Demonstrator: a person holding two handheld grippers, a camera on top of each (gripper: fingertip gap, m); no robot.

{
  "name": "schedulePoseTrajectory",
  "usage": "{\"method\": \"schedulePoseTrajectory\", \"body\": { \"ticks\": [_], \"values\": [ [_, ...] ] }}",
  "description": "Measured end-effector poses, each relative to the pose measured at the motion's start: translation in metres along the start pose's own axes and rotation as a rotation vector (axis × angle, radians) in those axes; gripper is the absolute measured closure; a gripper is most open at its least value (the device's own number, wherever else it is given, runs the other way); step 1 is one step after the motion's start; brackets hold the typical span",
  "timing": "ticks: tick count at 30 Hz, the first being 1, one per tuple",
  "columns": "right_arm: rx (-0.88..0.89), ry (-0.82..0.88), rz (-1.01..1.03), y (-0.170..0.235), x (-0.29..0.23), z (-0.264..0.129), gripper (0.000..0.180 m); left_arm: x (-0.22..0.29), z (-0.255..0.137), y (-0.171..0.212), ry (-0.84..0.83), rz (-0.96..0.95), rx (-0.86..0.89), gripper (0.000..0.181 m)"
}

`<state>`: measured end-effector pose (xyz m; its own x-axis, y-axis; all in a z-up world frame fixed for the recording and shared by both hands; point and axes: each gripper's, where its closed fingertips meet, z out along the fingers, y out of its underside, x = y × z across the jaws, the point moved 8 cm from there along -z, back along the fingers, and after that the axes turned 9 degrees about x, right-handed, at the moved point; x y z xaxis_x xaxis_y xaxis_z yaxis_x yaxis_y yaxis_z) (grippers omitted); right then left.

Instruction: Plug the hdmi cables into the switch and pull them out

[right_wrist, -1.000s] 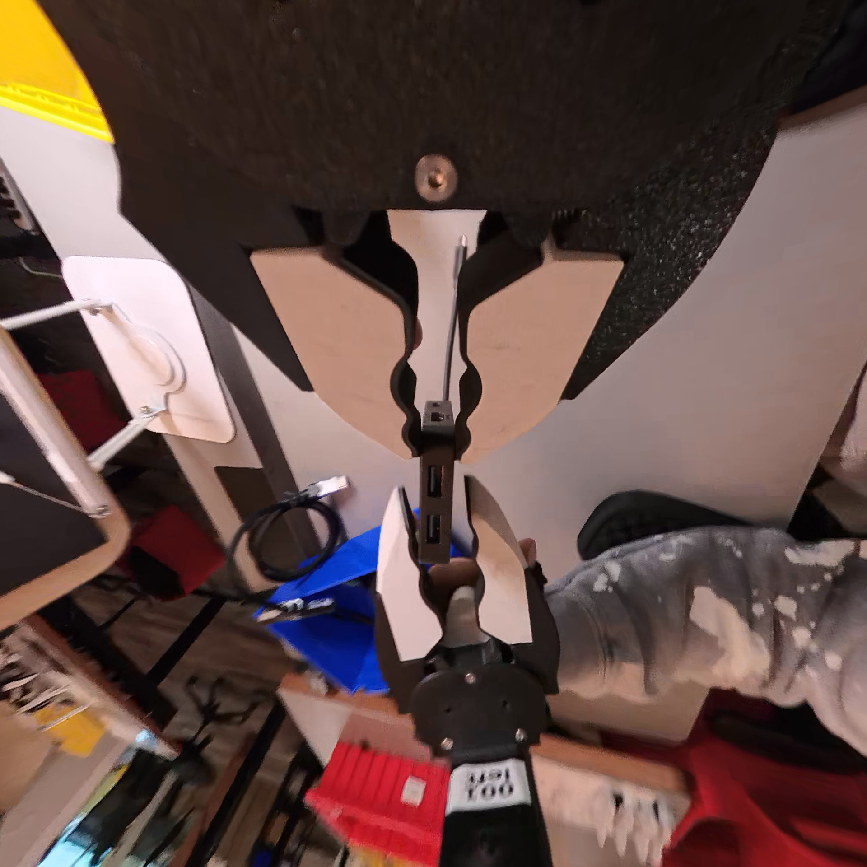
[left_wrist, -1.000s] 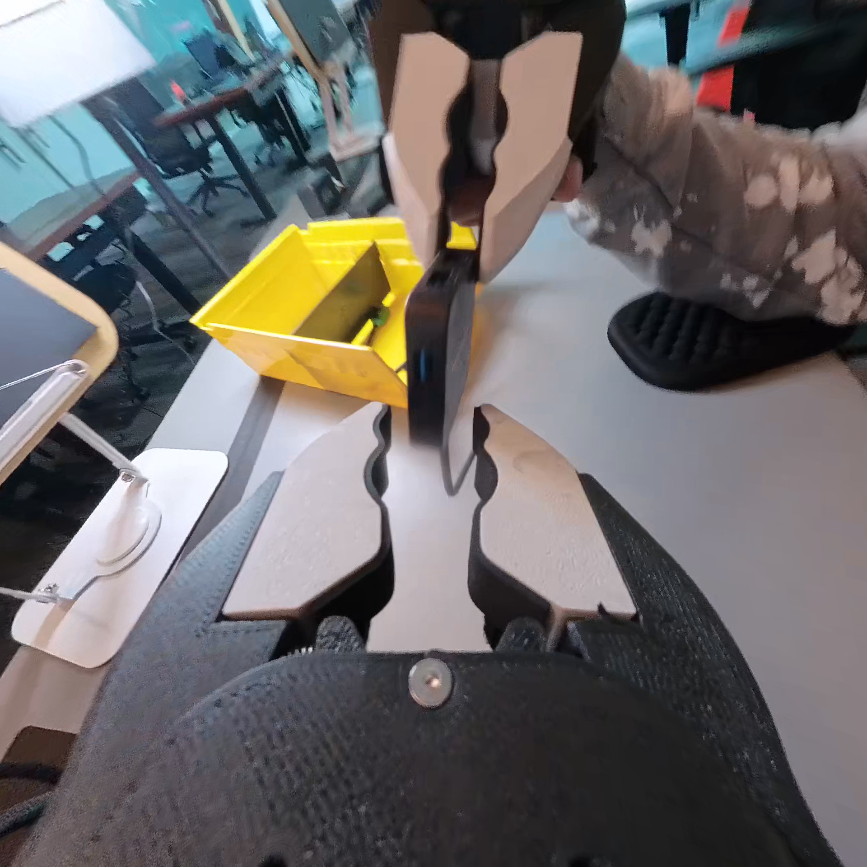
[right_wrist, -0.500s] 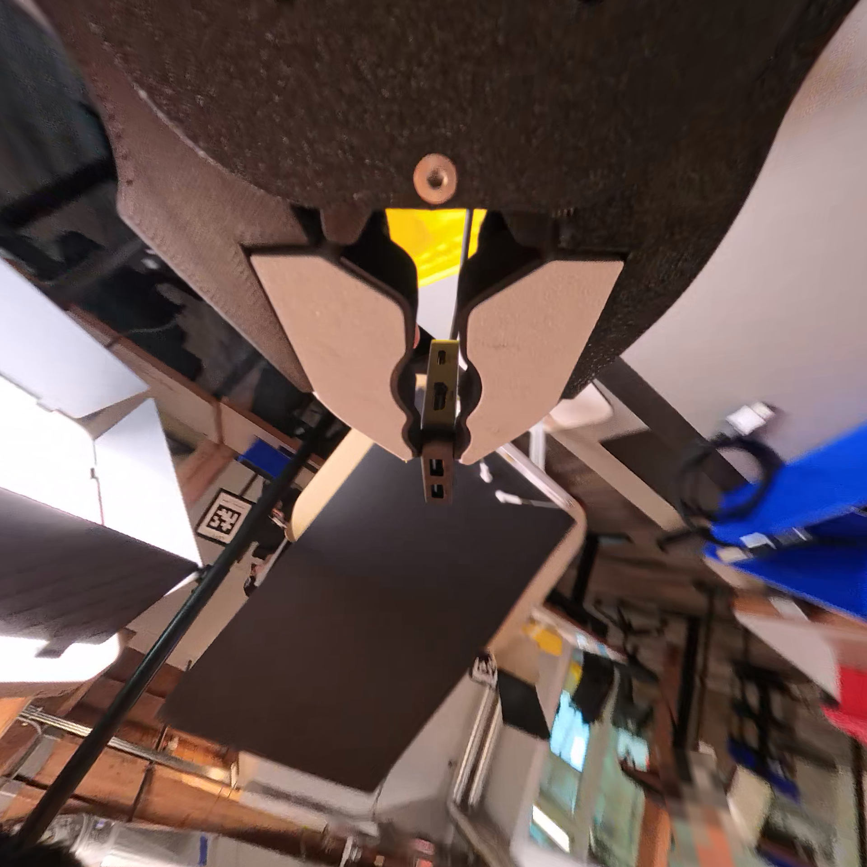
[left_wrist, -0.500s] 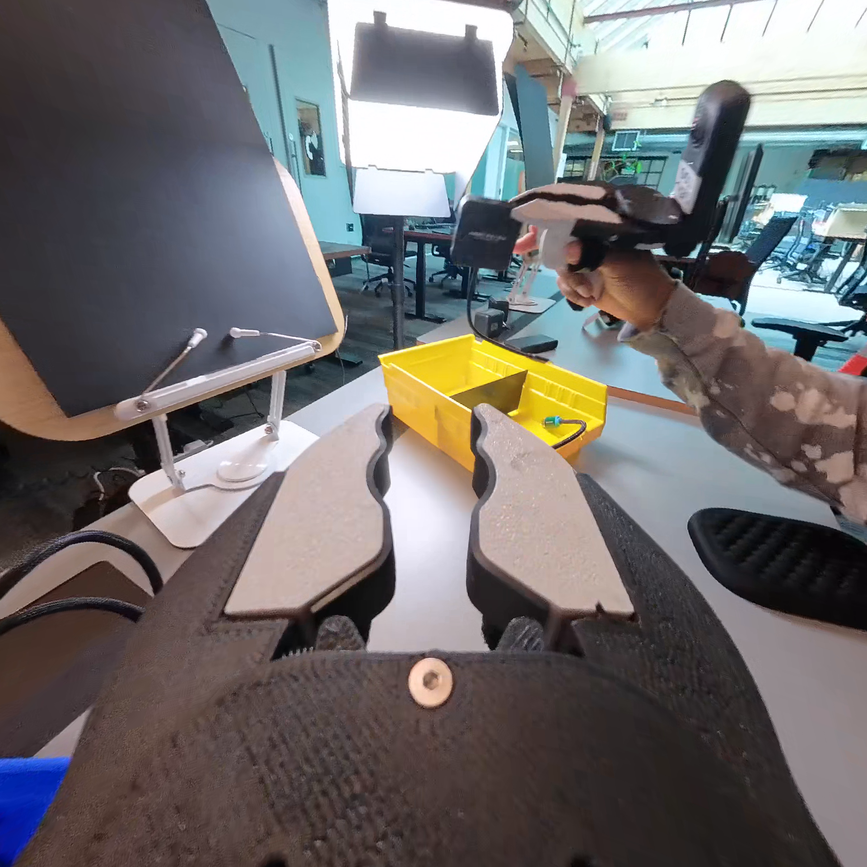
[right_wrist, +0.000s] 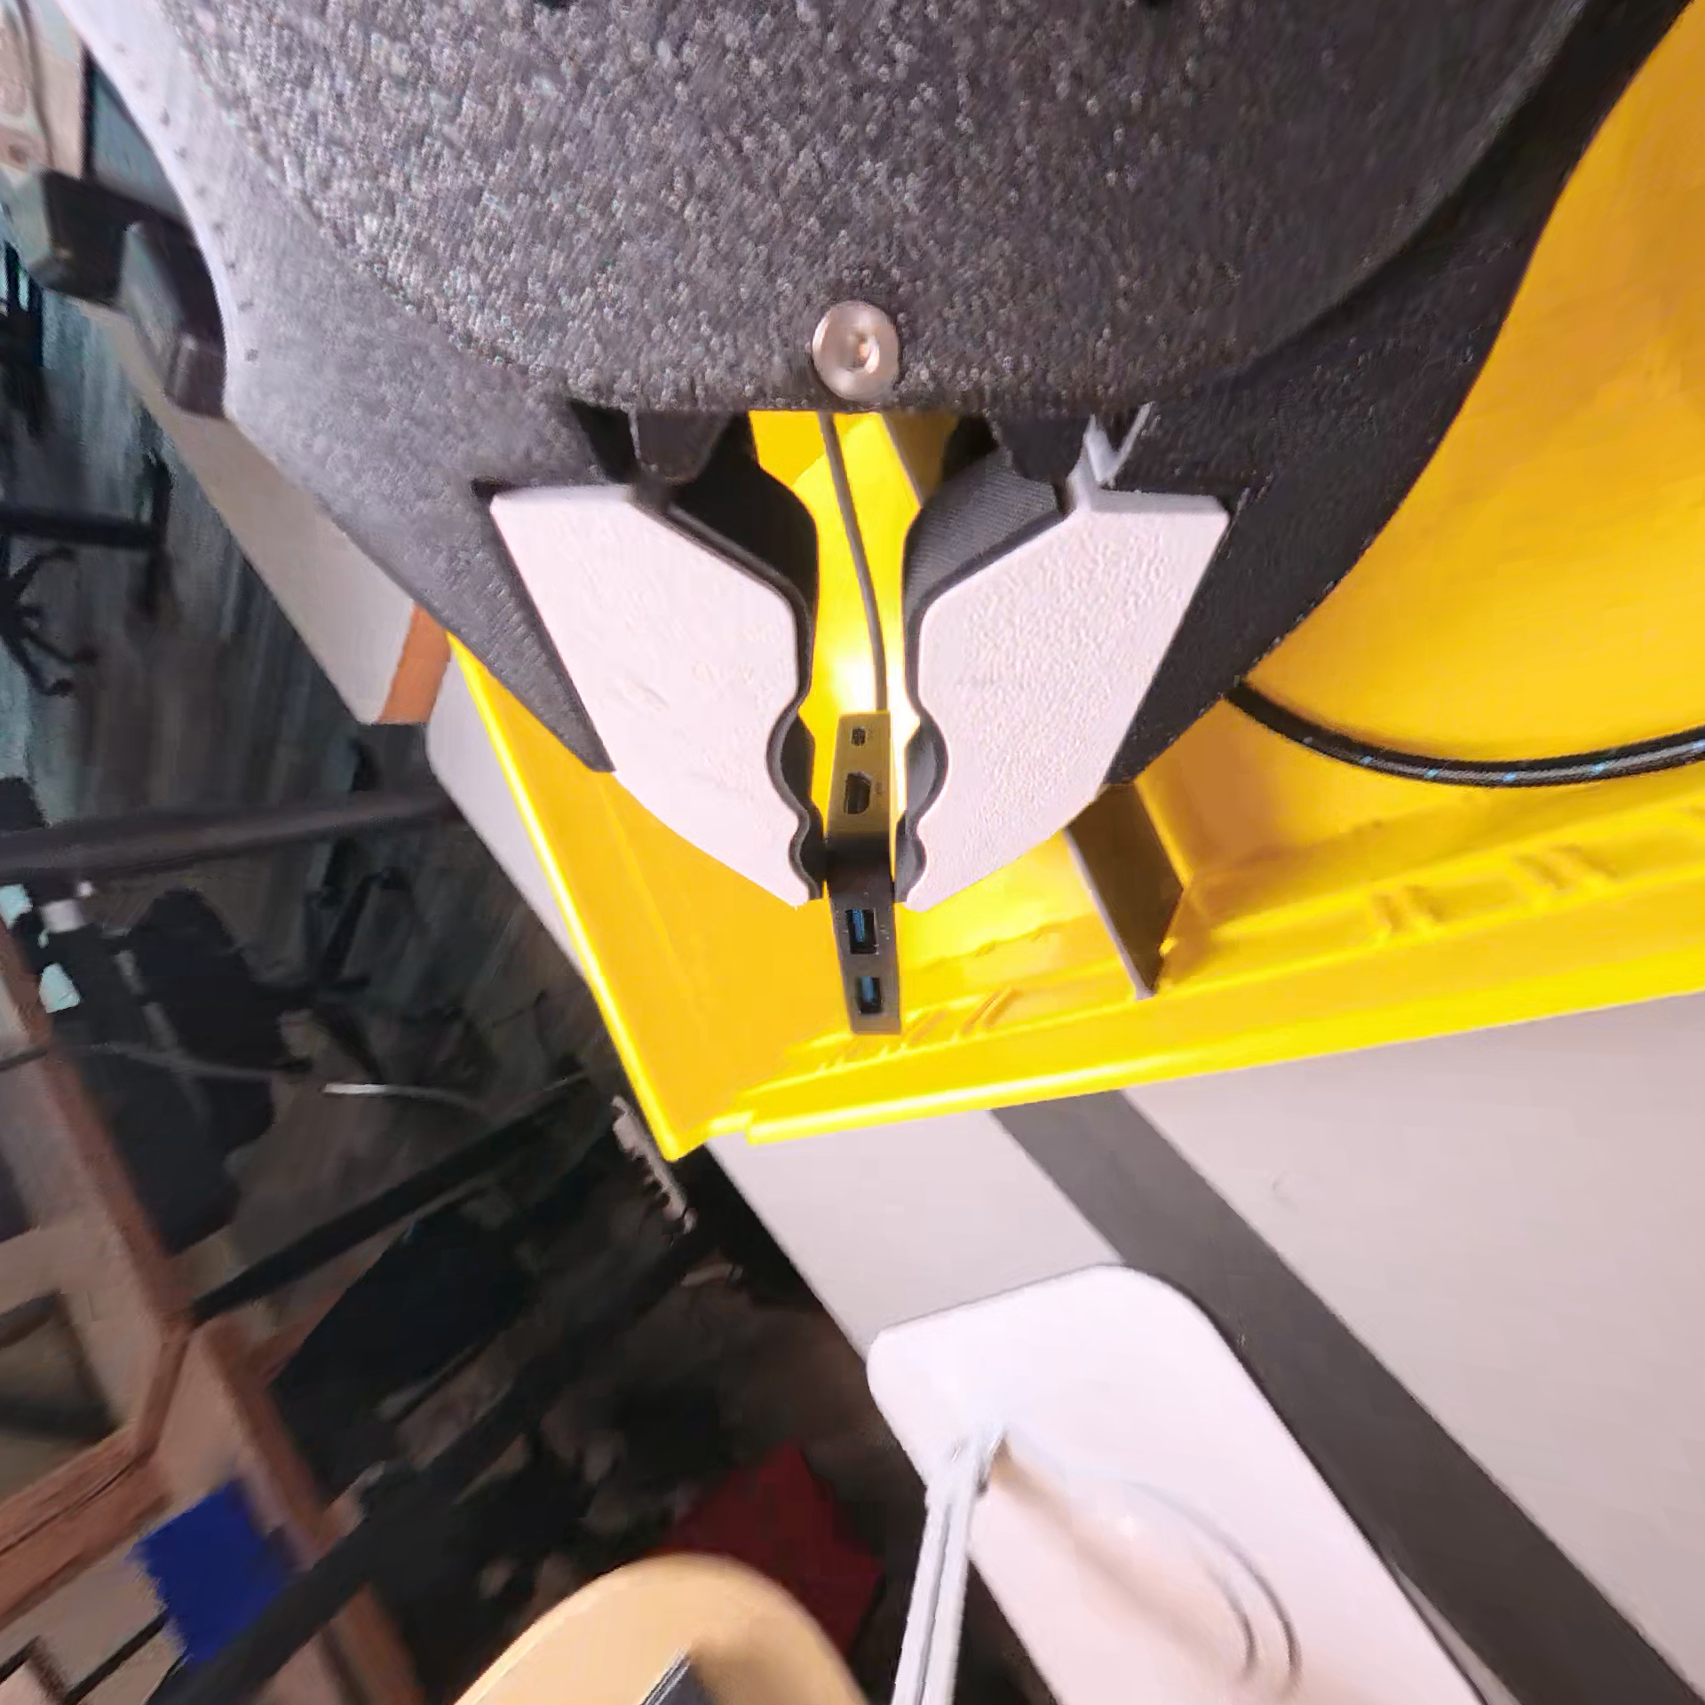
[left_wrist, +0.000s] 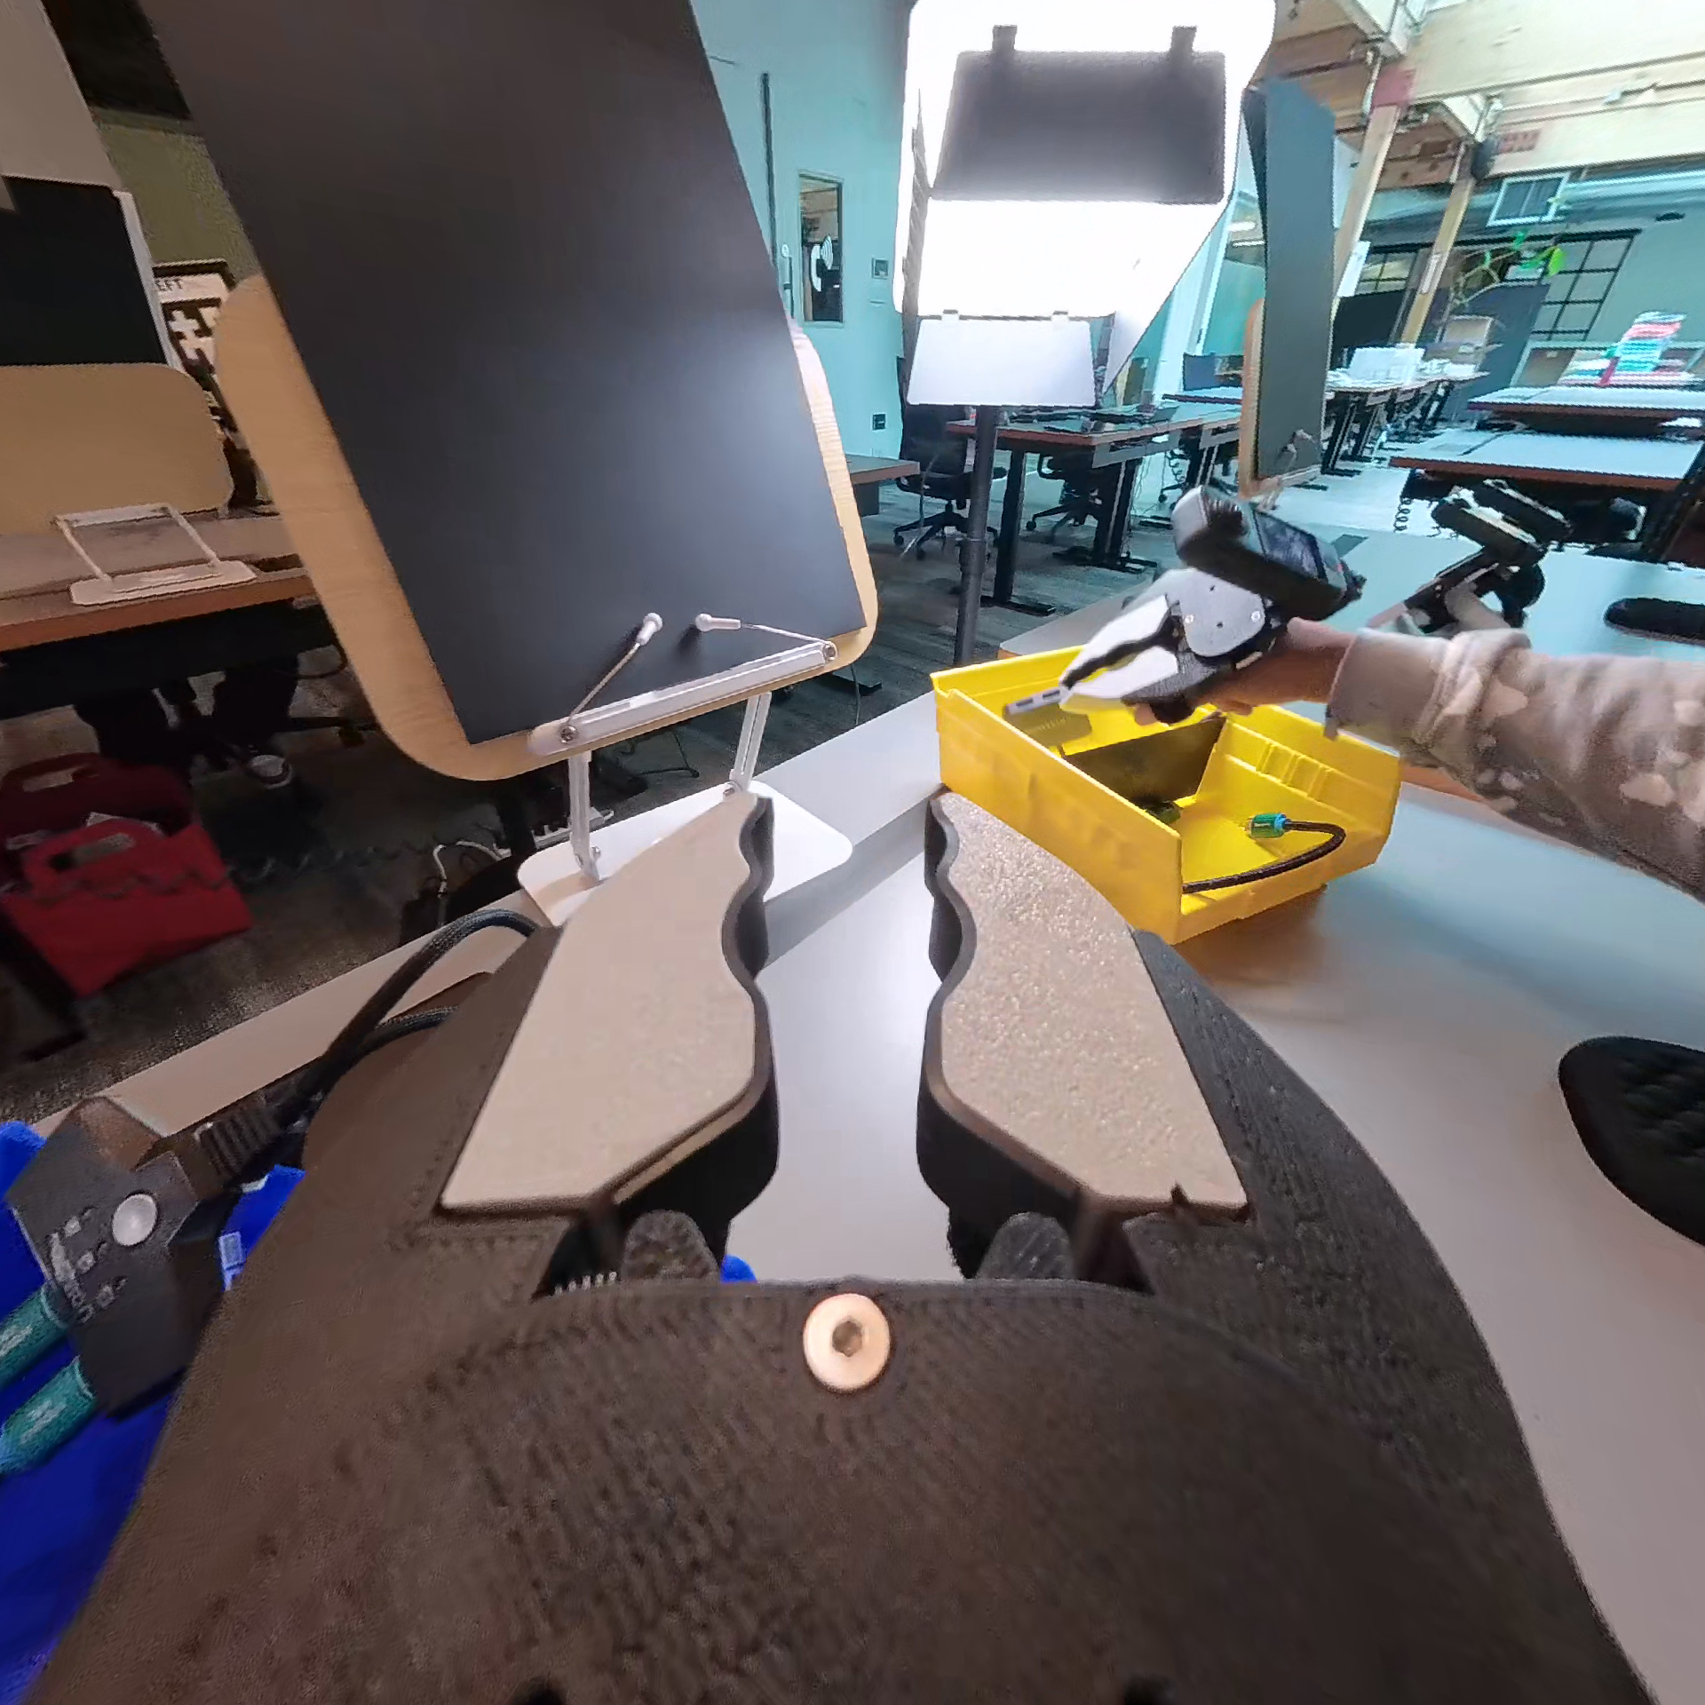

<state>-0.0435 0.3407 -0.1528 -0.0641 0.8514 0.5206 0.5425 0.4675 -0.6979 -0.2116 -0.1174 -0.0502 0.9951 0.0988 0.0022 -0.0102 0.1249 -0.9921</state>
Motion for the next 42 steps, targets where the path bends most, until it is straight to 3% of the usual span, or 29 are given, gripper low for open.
{"method": "schedulePoseTrajectory", "body": {
  "ticks": [4, 9, 13, 16, 21, 26, 33, 42],
  "values": [
    [0.056, 0.013, 0.061, -0.014, -0.013, -0.017, 0.161, -0.004, -0.004, -0.001, -0.018, -0.013, -0.003, 0.149],
    [0.366, -0.040, 0.275, -0.068, -0.031, -0.077, 0.155, -0.009, -0.011, -0.005, -0.048, -0.012, 0.000, 0.149],
    [0.596, -0.149, 0.455, -0.095, -0.081, -0.126, 0.155, -0.019, -0.022, -0.009, -0.116, -0.004, 0.002, 0.149],
    [0.669, -0.232, 0.551, -0.087, -0.139, -0.133, 0.157, -0.030, -0.037, -0.014, -0.202, -0.001, 0.020, 0.149],
    [0.672, -0.295, 0.551, -0.051, -0.221, -0.107, 0.159, -0.049, -0.051, -0.016, -0.283, -0.081, 0.067, 0.150],
    [0.688, -0.317, 0.480, -0.048, -0.229, -0.102, 0.160, -0.080, -0.037, 0.001, -0.378, 0.015, -0.180, 0.149],
    [0.704, -0.366, 0.530, -0.044, -0.237, -0.099, 0.162, -0.139, -0.002, 0.076, -0.529, 0.192, -0.712, 0.139],
    [0.693, -0.396, 0.496, -0.045, -0.245, -0.098, 0.165, -0.172, 0.028, 0.126, -0.748, 0.387, -0.984, 0.128]
  ]
}}
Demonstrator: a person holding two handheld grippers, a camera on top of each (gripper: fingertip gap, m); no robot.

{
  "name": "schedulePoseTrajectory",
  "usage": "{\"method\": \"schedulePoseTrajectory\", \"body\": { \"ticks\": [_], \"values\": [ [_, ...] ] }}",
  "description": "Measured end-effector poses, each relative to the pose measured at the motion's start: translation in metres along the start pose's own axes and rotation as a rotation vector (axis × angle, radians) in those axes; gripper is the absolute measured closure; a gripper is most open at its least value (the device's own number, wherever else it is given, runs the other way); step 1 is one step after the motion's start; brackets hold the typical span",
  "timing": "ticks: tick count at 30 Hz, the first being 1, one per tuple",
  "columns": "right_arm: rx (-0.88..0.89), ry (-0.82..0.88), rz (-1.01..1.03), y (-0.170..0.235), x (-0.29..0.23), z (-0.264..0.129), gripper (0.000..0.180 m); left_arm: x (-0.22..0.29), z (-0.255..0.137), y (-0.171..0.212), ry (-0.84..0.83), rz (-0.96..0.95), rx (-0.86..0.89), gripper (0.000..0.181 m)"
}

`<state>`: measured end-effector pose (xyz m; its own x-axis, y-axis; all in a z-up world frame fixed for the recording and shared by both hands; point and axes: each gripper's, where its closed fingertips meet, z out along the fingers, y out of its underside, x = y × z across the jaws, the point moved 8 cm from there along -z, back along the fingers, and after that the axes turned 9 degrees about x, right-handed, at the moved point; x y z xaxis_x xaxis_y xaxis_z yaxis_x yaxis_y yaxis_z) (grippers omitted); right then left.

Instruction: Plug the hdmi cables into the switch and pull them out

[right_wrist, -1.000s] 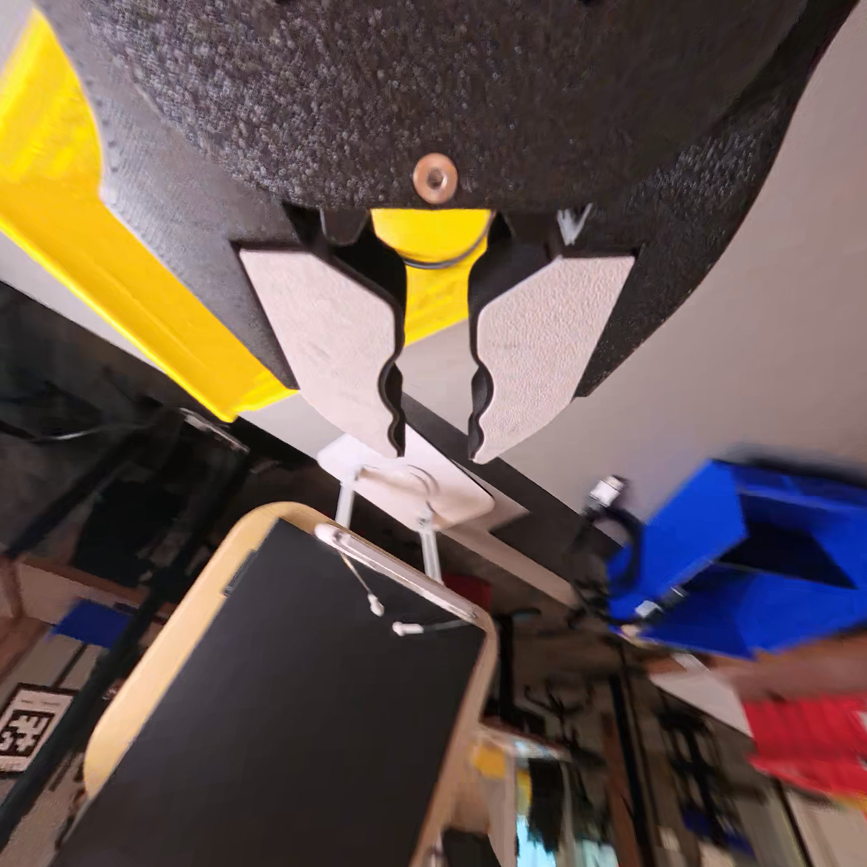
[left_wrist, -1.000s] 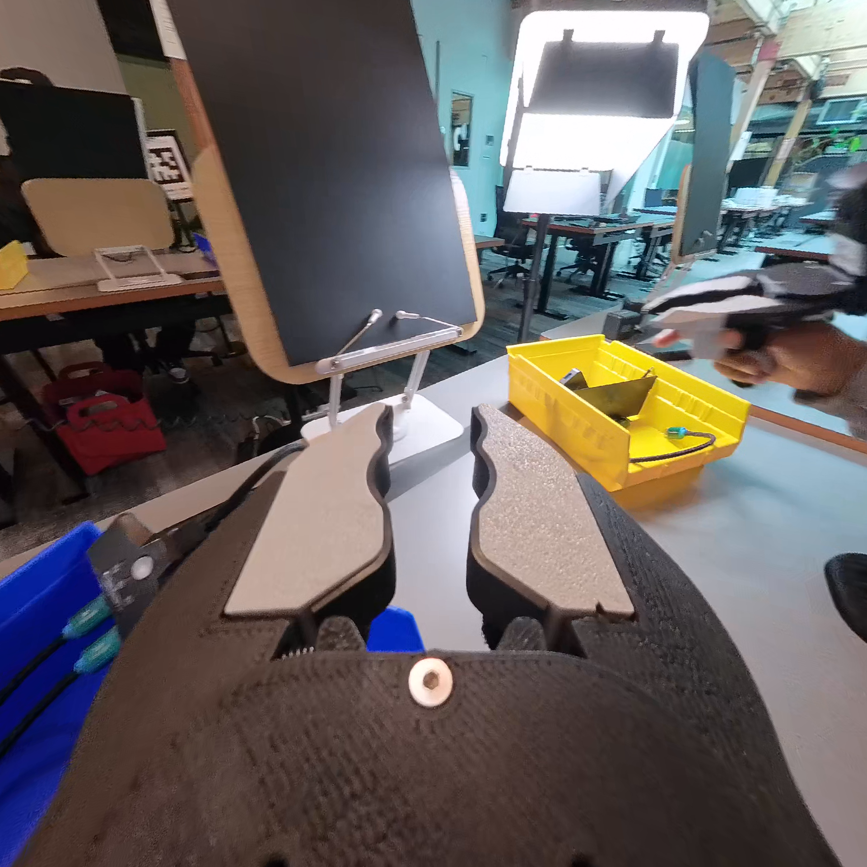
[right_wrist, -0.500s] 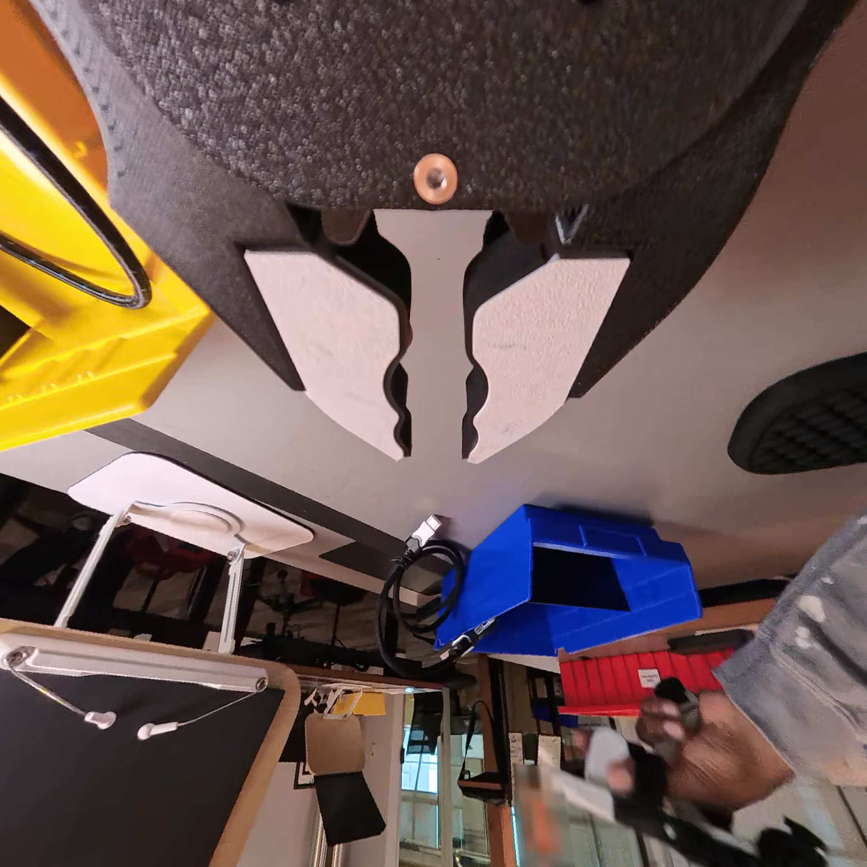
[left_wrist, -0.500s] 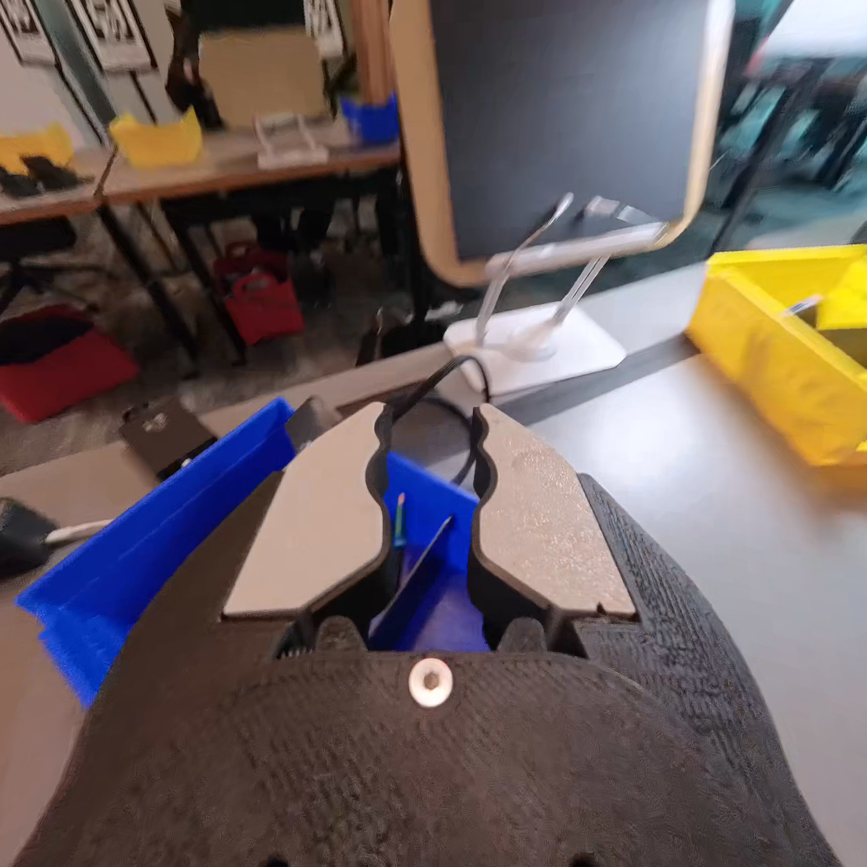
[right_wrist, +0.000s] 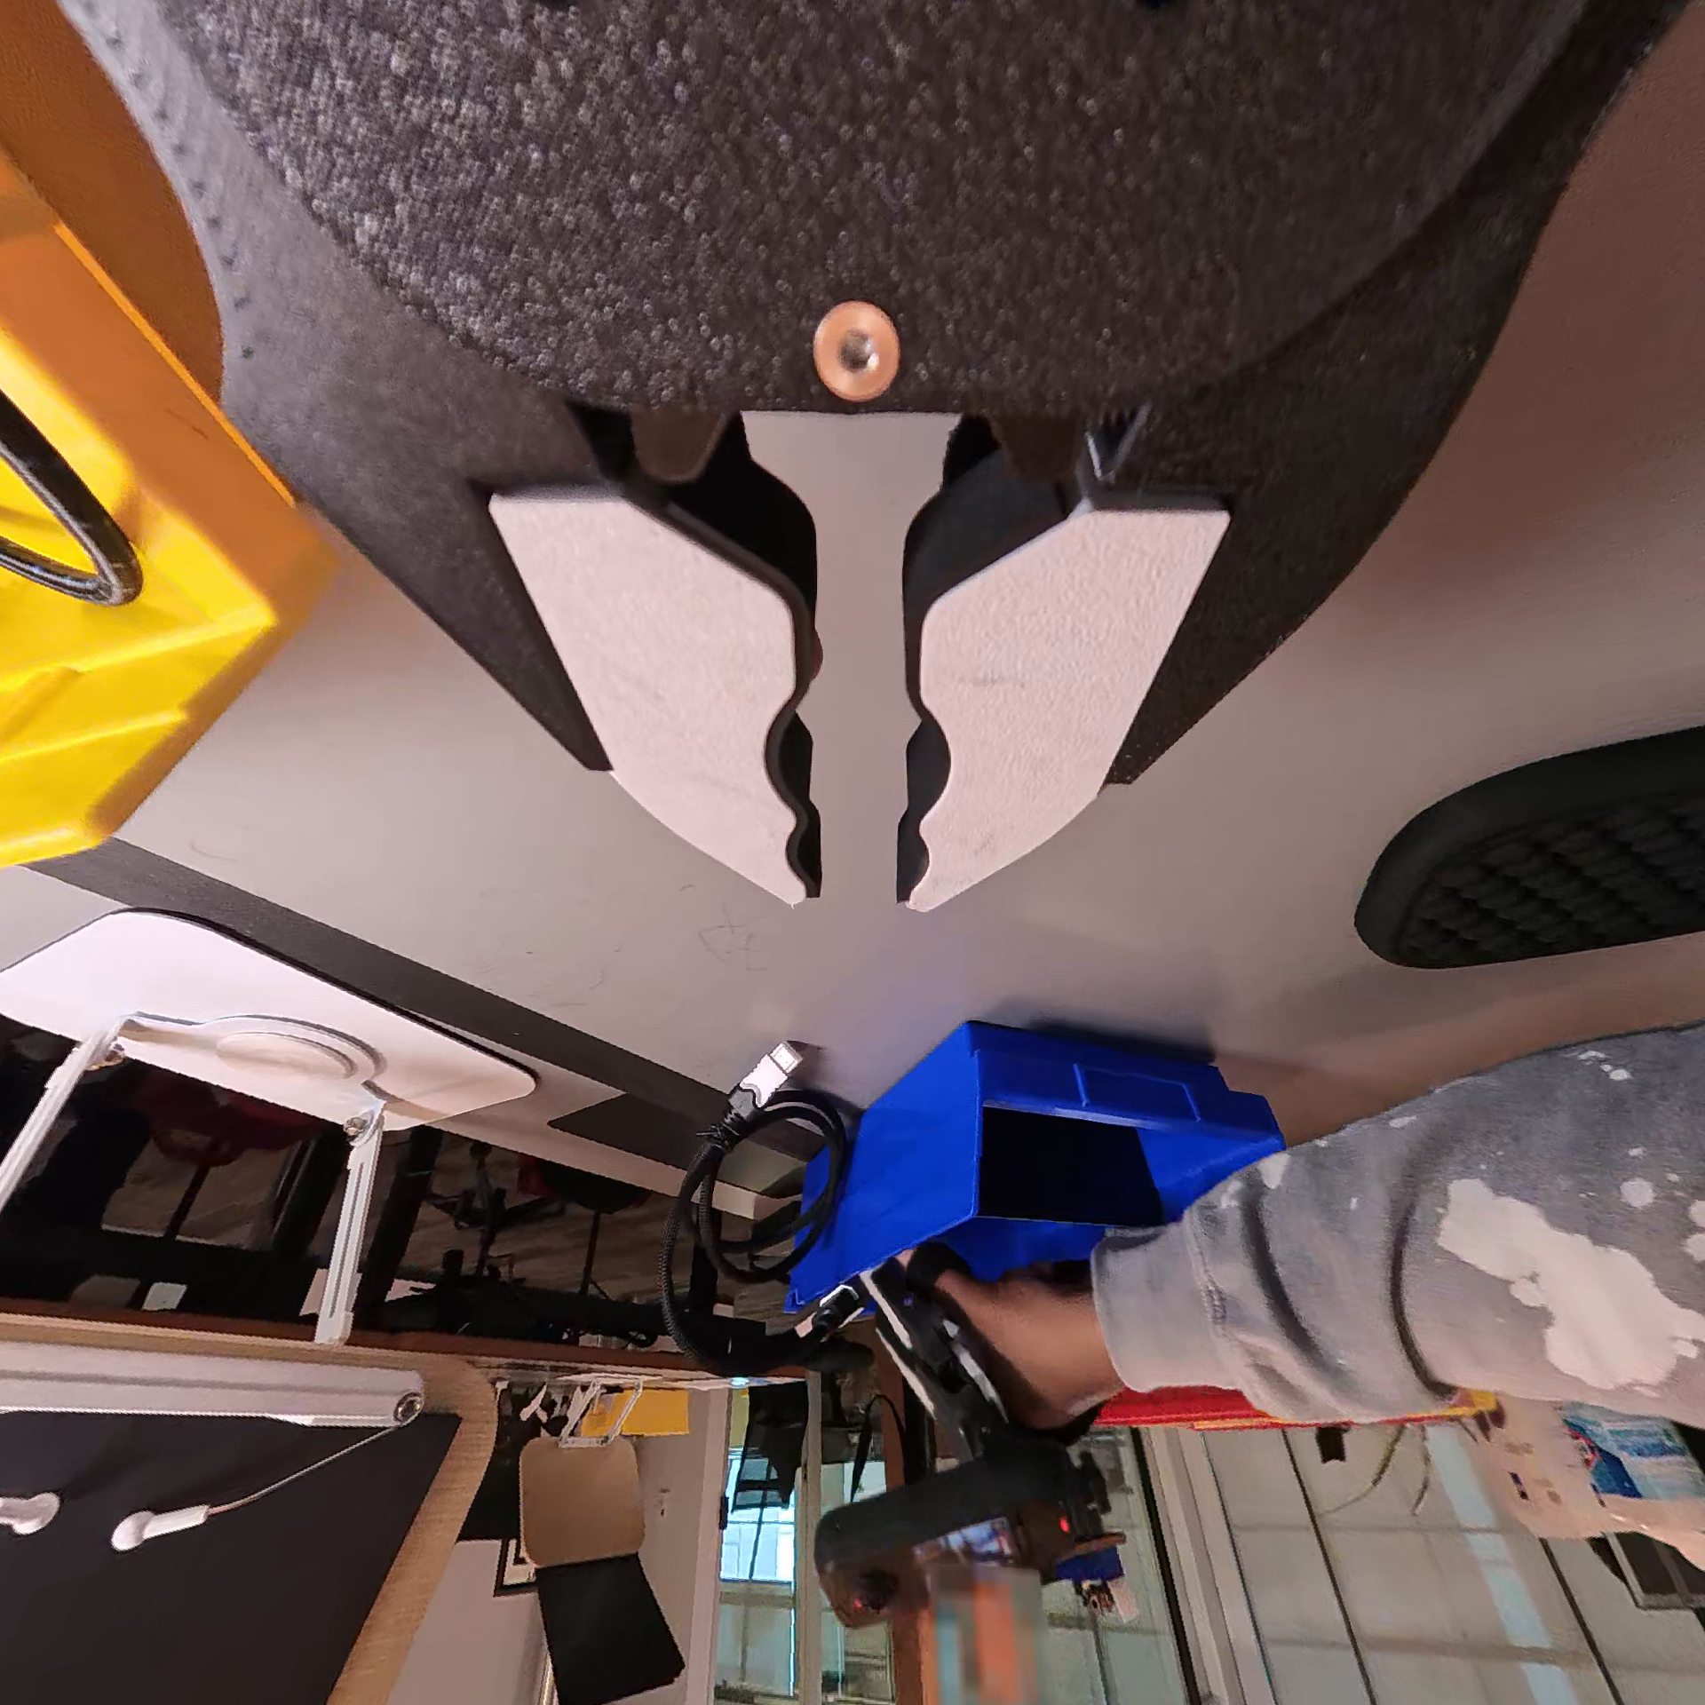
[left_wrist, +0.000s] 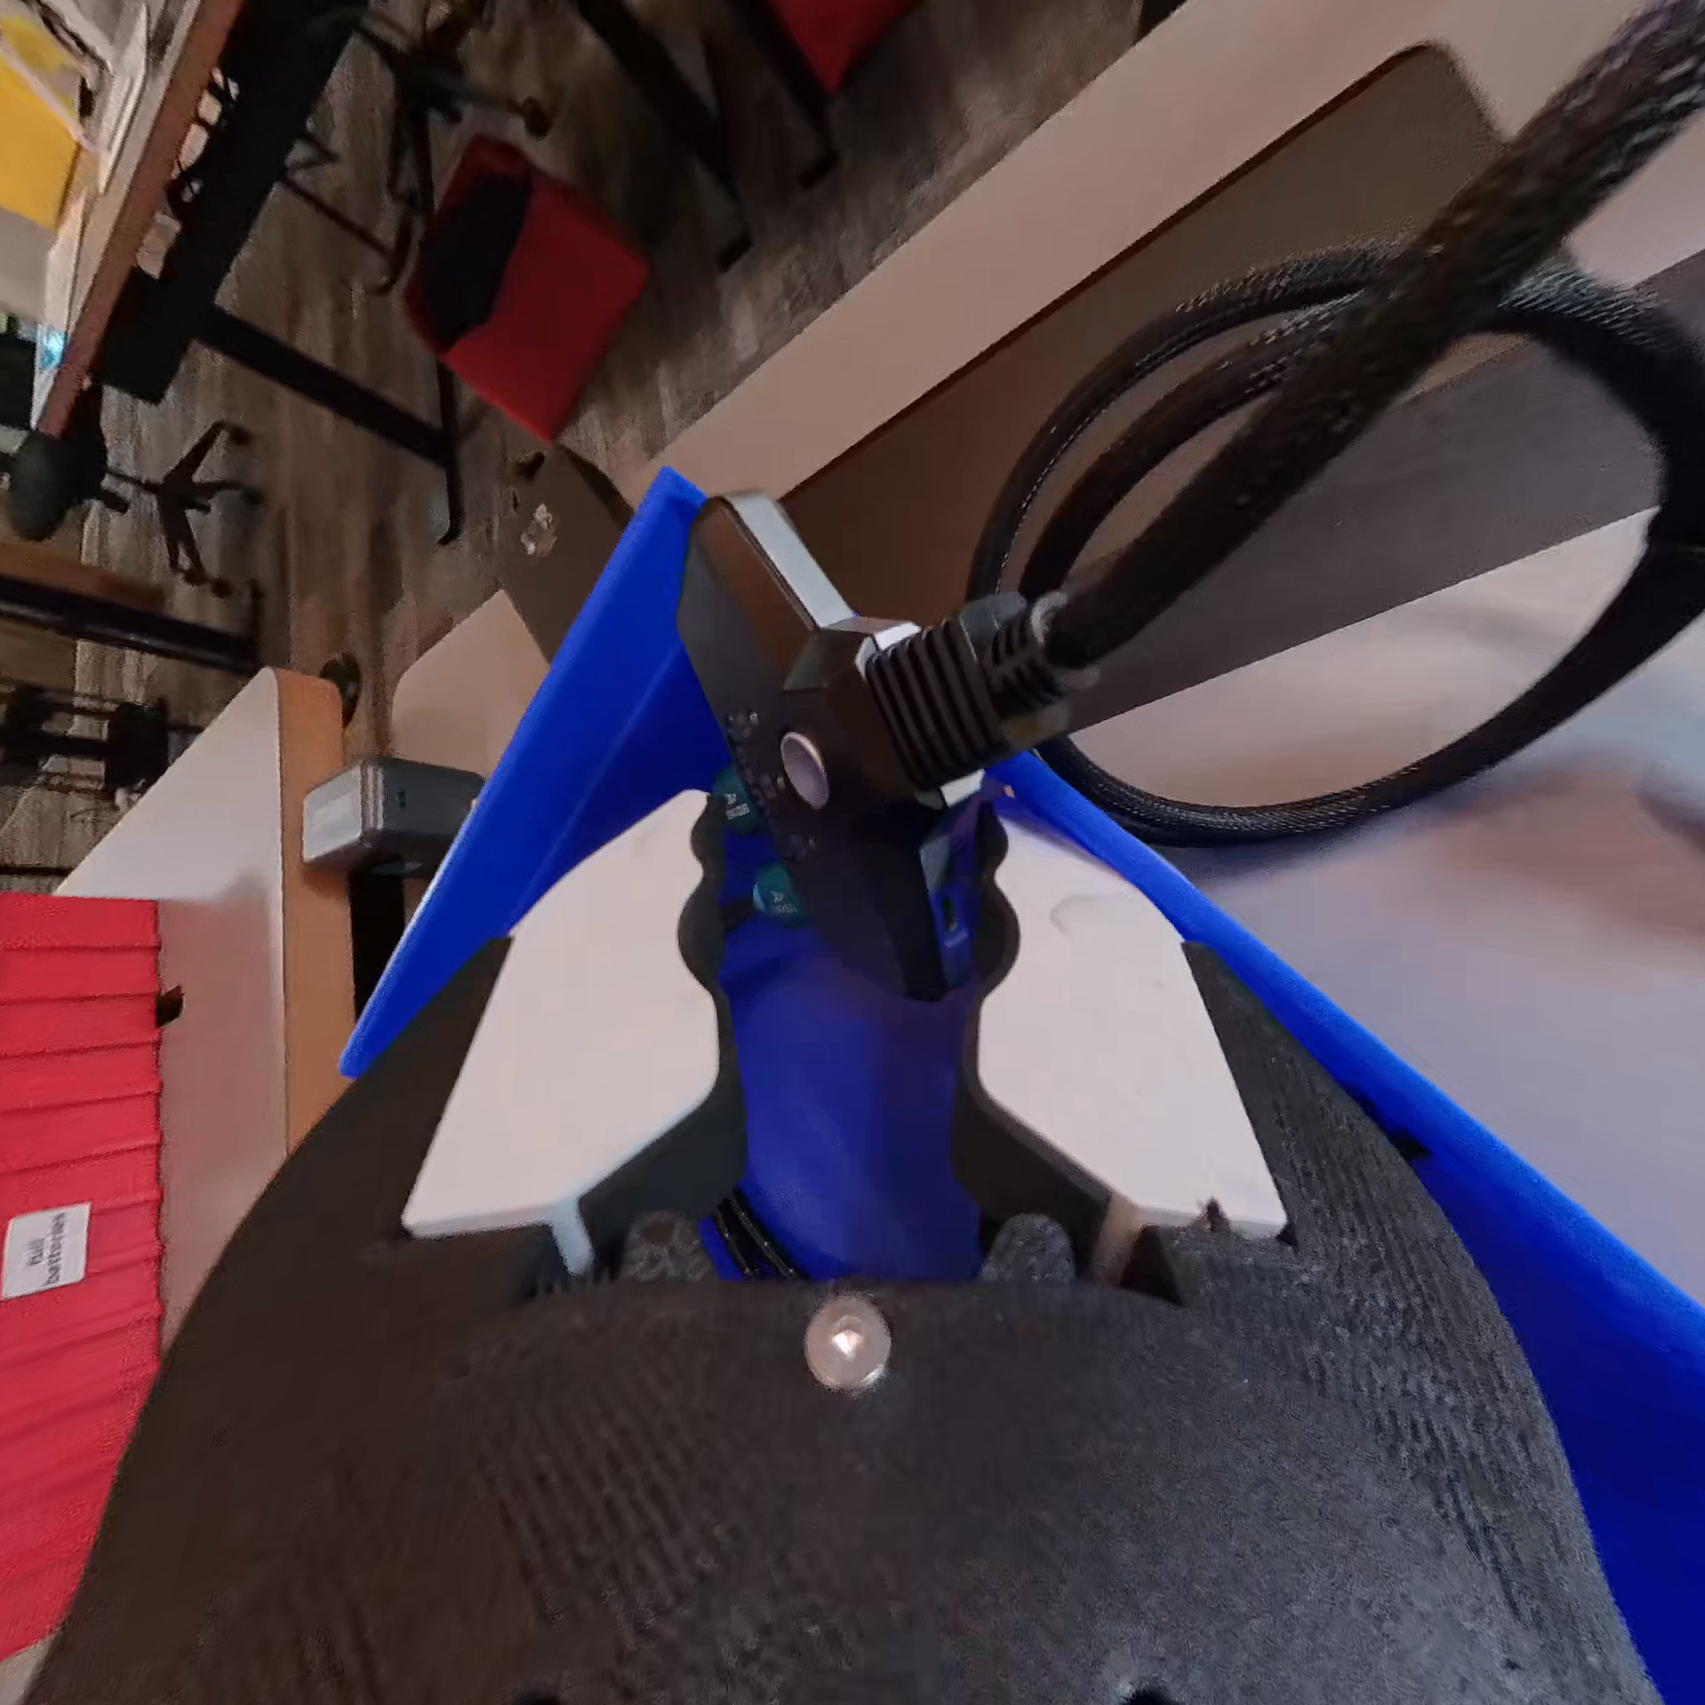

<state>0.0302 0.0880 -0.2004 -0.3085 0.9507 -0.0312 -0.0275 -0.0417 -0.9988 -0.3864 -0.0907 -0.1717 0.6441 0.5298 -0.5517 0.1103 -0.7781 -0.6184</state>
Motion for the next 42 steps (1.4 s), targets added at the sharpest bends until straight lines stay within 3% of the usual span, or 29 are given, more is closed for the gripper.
{"method": "schedulePoseTrajectory", "body": {
  "ticks": [5, 11, 17, 22, 26, 29, 32, 38, 42],
  "values": [
    [0.007, 0.000, 0.002, -0.003, 0.001, -0.002, 0.167, -0.002, 0.016, 0.005, -0.052, 0.026, -0.046, 0.137],
    [0.012, 0.008, 0.003, -0.006, 0.002, -0.004, 0.169, -0.019, -0.009, -0.004, -0.139, 0.170, 0.008, 0.155],
    [0.007, 0.007, -0.014, -0.005, -0.001, -0.003, 0.170, -0.046, -0.064, -0.032, -0.152, 0.173, 0.175, 0.156],
    [0.002, 0.020, -0.037, -0.003, -0.001, -0.004, 0.171, -0.066, -0.144, -0.070, -0.129, 0.113, 0.416, 0.158],
    [0.011, 0.047, -0.050, -0.005, 0.004, -0.003, 0.171, -0.074, -0.213, -0.091, 0.065, -0.099, 0.710, 0.158],
    [0.057, 0.068, -0.040, -0.022, 0.010, 0.002, 0.170, -0.063, -0.254, -0.093, 0.350, -0.290, 0.940, 0.159],
    [0.159, 0.034, -0.037, -0.066, 0.011, 0.014, 0.167, -0.041, -0.278, -0.091, 0.686, -0.470, 1.159, 0.158],
    [0.346, -0.207, 0.102, -0.167, -0.014, 0.040, 0.161, 0.020, -0.279, -0.090, 1.142, -0.837, 1.456, 0.159],
    [0.313, -0.255, 0.087, -0.171, -0.038, 0.056, 0.160, 0.066, -0.257, -0.086, 1.341, -1.028, 1.475, 0.159]
  ]
}}
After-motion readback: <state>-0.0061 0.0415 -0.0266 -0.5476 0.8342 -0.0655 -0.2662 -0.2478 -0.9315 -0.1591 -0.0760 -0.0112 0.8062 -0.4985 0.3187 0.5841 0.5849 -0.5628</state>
